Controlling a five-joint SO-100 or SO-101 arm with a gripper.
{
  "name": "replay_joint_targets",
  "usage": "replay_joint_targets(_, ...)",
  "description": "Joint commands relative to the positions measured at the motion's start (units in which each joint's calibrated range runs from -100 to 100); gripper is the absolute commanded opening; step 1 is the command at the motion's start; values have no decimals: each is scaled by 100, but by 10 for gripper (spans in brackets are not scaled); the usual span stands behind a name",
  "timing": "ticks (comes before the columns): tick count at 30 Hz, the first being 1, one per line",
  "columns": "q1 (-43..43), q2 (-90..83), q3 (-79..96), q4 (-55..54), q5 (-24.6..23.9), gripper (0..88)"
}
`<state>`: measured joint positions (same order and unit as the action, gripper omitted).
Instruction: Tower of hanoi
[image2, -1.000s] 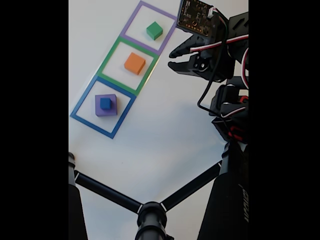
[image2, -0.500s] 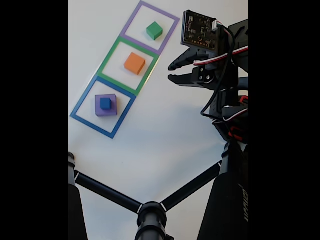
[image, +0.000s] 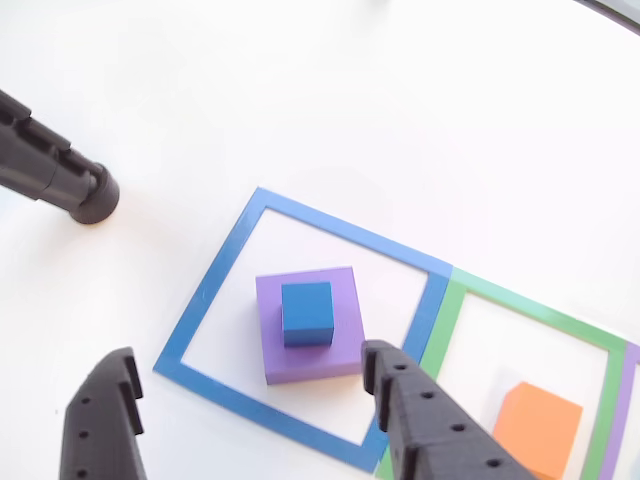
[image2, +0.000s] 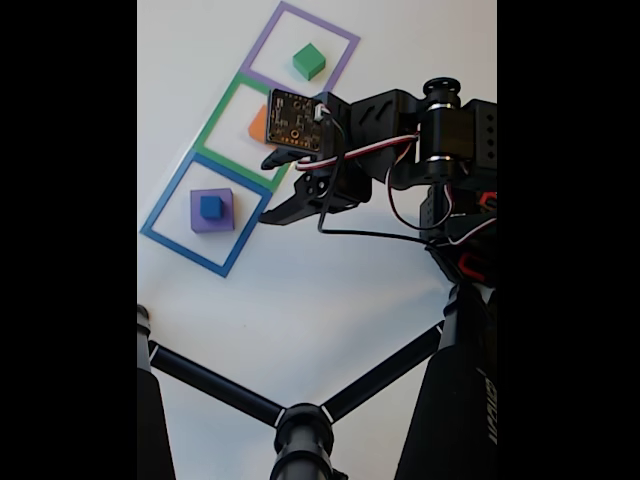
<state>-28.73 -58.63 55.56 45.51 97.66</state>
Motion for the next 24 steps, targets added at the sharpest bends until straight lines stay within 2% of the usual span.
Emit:
replay_joint_targets(1,25,167,881,-2000,183,293)
replay_joint_targets(10,313,1661,2226,-5231,234,304)
replay_joint_targets(19,553,3510,3026,-8016,234,317)
replay_joint_targets(24,562,4592,3008,-9150,234,324)
